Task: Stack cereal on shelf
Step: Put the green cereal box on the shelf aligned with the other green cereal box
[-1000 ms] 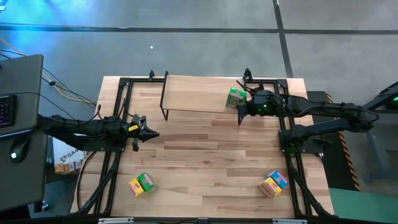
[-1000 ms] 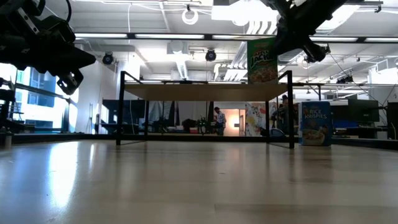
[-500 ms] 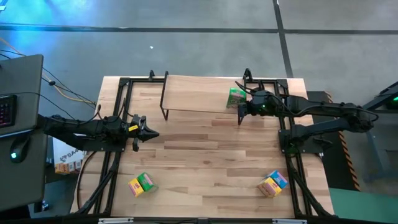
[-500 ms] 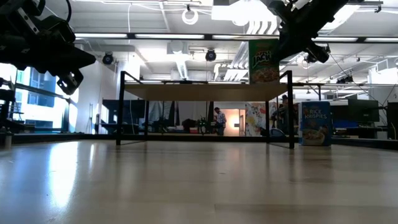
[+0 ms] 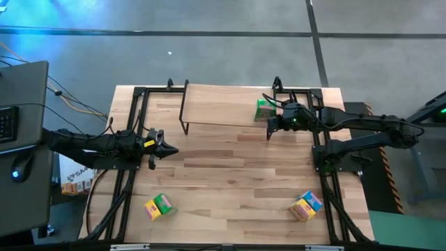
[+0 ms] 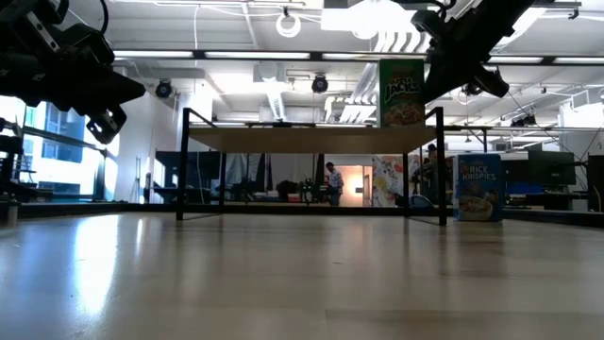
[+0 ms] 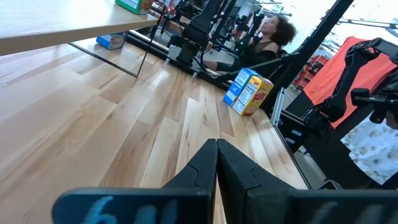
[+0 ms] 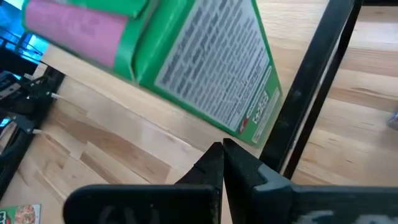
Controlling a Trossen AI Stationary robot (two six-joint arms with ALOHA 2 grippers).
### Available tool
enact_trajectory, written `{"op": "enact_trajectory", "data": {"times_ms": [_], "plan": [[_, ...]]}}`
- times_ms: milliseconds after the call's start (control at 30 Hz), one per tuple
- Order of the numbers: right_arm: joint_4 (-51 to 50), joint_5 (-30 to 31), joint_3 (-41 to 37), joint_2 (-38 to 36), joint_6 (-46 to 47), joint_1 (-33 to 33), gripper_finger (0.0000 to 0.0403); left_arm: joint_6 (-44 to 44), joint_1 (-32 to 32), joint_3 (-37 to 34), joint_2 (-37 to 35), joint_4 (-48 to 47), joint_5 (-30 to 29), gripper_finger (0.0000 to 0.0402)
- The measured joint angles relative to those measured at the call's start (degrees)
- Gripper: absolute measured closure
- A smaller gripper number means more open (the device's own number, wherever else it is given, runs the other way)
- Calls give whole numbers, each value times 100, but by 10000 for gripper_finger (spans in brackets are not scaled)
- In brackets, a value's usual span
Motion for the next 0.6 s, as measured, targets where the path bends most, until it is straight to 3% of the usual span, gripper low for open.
{"op": "enact_trajectory", "data": {"times_ms": [600], "plan": [[-365, 52, 9, -140, 2, 0, 403, 0, 0, 2, 0, 2, 0, 398]]}}
